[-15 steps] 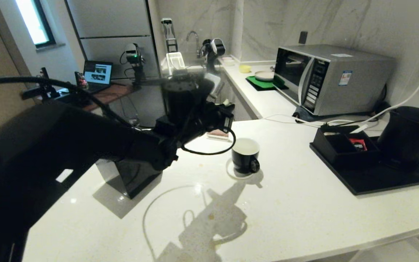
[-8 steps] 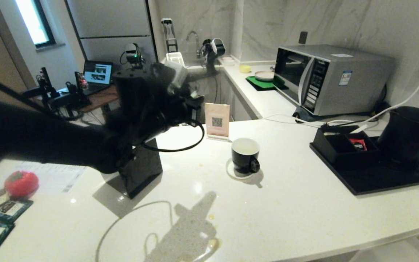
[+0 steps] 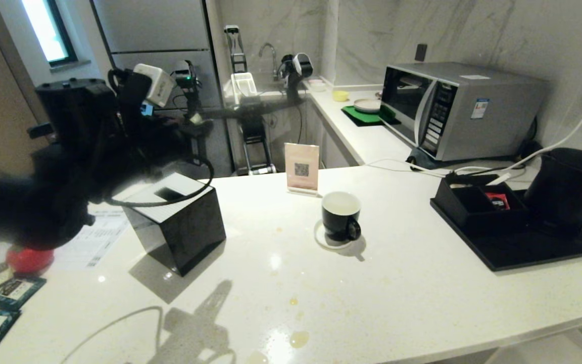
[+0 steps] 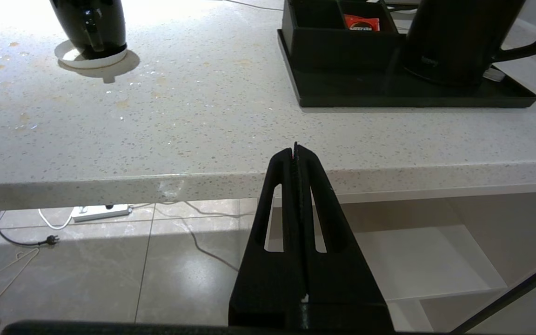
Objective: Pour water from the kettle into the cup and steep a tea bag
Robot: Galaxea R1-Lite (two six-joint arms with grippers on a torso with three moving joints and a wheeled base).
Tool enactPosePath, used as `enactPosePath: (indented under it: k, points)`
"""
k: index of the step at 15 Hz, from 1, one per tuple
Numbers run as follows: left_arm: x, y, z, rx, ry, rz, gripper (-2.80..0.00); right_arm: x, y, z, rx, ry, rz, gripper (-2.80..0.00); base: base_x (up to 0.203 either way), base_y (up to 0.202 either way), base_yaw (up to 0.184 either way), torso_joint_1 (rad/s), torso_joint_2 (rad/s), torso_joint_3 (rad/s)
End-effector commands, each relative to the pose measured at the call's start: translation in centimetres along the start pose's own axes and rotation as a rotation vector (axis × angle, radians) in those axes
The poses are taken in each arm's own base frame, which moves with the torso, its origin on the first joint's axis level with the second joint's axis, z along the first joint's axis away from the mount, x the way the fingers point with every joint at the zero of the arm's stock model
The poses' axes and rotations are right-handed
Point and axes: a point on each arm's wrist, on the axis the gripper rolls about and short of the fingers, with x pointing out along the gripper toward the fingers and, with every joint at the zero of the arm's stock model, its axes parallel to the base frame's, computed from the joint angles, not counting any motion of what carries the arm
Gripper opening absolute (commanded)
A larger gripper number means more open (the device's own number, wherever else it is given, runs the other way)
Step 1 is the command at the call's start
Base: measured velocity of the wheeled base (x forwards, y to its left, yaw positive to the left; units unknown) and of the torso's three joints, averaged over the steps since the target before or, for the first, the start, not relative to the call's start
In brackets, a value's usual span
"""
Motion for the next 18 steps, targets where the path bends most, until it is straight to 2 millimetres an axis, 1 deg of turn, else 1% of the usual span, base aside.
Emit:
enactPosePath:
  k: [1, 3, 9, 13, 18]
  points:
    - [-1.9, 1.0, -0.2, 0.009, 0.013, 0.036, -2.8, 0.0, 0.0, 0.0, -0.001, 0.0, 0.001, -2.8, 0.0, 0.0, 0.0, 0.0, 0.0, 0.0]
    - [-2.7, 1.5, -1.4, 0.005, 0.056, 0.056, -2.8, 0.0, 0.0, 0.0, -0.001, -0.001, 0.001, -2.8, 0.0, 0.0, 0.0, 0.0, 0.0, 0.0]
    - [-4.4, 4.1, -4.6, -0.018, 0.176, 0.151, -2.8, 0.0, 0.0, 0.0, -0.001, -0.001, 0.001, -2.8, 0.0, 0.0, 0.0, 0.0, 0.0, 0.0]
    - [-5.7, 3.8, -6.4, -0.035, 0.248, 0.153, -2.8, 0.0, 0.0, 0.0, -0.001, -0.001, 0.001, -2.8, 0.0, 0.0, 0.0, 0.0, 0.0, 0.0]
    - [-5.6, 3.7, -6.9, -0.041, 0.267, 0.151, -2.8, 0.0, 0.0, 0.0, -0.001, -0.001, 0.001, -2.8, 0.0, 0.0, 0.0, 0.0, 0.0, 0.0]
